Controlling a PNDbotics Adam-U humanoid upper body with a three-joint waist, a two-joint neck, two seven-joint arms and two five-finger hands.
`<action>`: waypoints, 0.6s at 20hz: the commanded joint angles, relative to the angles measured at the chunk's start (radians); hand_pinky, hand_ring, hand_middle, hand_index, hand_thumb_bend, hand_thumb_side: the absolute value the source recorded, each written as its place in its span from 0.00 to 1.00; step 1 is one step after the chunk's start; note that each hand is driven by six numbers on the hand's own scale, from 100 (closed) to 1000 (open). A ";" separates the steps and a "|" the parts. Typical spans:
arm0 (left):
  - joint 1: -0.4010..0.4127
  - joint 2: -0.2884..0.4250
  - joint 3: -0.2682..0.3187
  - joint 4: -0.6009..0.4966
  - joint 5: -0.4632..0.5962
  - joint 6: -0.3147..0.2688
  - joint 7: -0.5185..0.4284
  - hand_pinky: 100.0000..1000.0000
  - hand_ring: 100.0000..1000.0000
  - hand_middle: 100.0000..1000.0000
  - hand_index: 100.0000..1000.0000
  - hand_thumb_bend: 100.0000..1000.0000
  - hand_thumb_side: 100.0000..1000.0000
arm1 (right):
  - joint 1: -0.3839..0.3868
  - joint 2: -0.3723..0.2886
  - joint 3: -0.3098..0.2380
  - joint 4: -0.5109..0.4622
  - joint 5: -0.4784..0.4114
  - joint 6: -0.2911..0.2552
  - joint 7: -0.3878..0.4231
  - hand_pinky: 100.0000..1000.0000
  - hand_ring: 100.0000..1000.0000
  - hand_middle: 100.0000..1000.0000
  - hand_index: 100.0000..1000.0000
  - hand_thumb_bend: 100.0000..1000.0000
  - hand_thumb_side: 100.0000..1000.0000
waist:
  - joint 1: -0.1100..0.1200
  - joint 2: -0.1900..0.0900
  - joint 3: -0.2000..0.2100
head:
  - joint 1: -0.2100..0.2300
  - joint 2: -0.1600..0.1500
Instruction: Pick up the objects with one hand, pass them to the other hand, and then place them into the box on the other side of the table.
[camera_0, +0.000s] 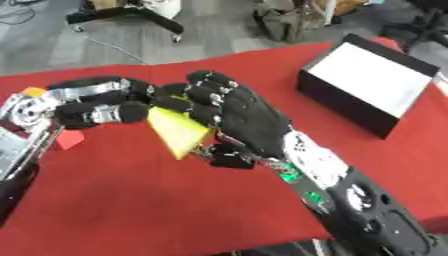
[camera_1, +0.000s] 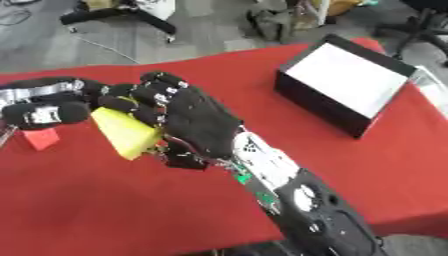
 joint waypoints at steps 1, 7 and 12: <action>-0.008 0.005 0.070 0.018 -0.002 -0.021 0.052 0.71 0.74 0.72 0.77 0.52 0.73 | -0.026 -0.023 -0.014 -0.046 -0.045 -0.019 -0.003 0.74 0.60 0.11 0.19 0.00 0.00 | -0.002 -0.011 0.002 | -0.008 -0.002; 0.062 0.006 0.227 0.073 -0.072 -0.041 0.242 0.67 0.68 0.67 0.74 0.38 0.75 | -0.022 -0.099 -0.132 0.034 -0.191 0.118 -0.034 0.72 0.61 0.06 0.17 0.00 0.00 | -0.005 -0.010 0.004 | -0.065 -0.002; 0.193 -0.011 0.356 0.030 -0.130 -0.058 0.450 0.66 0.65 0.64 0.73 0.32 0.73 | -0.050 -0.229 -0.315 0.263 -0.368 0.296 -0.117 0.72 0.61 0.05 0.19 0.00 0.00 | -0.009 -0.007 0.018 | -0.179 -0.002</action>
